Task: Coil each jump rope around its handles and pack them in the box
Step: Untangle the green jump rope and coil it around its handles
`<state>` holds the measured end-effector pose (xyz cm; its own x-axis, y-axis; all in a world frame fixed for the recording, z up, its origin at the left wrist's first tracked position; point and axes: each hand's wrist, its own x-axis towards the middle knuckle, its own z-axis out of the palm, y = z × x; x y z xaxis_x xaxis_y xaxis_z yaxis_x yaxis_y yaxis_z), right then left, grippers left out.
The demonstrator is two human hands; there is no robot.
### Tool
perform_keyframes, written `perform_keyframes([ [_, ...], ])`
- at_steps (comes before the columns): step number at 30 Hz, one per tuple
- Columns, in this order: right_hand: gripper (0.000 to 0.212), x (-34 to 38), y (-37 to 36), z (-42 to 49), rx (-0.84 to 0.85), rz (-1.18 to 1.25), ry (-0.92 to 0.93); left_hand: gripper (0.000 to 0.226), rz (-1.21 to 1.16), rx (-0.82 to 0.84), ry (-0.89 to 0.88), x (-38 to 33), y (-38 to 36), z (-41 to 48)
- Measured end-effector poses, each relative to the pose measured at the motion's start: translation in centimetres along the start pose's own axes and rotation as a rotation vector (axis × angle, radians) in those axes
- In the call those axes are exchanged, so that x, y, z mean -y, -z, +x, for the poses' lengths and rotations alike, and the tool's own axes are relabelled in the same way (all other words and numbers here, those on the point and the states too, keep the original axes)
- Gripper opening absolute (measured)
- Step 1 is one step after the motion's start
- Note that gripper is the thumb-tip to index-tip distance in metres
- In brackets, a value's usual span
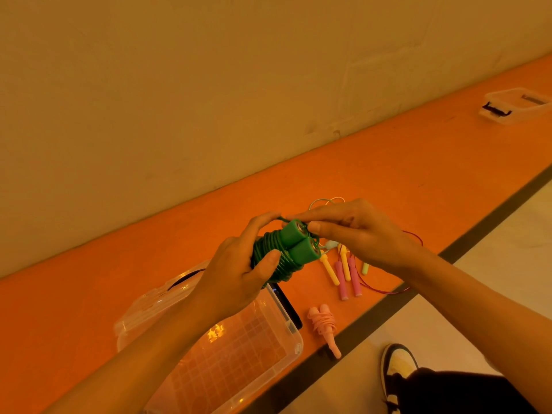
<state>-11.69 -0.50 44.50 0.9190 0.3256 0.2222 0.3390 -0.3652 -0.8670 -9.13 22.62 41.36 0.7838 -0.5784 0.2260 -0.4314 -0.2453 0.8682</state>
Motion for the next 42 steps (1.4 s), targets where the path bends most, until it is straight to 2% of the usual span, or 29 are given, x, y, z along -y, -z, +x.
perform_keyframes([
  [5, 0.030, 0.5, -0.1, 0.1, 0.008, 0.124, -0.005, 0.044, -0.009, -0.019, -0.040, -0.7, -0.2, -0.3],
  [12, 0.029, 1.1, -0.9, -0.4, -0.112, 0.319, -0.093, 0.054, 0.244, -0.094, -0.126, 0.1, 0.7, -0.1],
  [18, 0.036, 0.9, -0.4, -0.5, -0.031, 0.410, -0.164, 0.062, 0.283, -0.074, -0.119, 0.8, 0.5, 0.1],
  [25, 0.038, 0.4, 0.2, -0.5, 0.018, 0.263, -0.130, 0.077, 0.324, -0.012, -0.126, 0.9, 0.4, 0.1],
  [32, 0.037, -0.9, 0.8, -0.4, 0.058, 0.106, -0.079, 0.064, 0.378, 0.029, -0.149, 1.3, 0.2, 0.2],
  [42, 0.025, -0.8, 0.3, -0.1, 0.053, 0.078, -0.048, 0.071, 0.246, 0.037, -0.117, 1.3, 0.2, 0.1],
])
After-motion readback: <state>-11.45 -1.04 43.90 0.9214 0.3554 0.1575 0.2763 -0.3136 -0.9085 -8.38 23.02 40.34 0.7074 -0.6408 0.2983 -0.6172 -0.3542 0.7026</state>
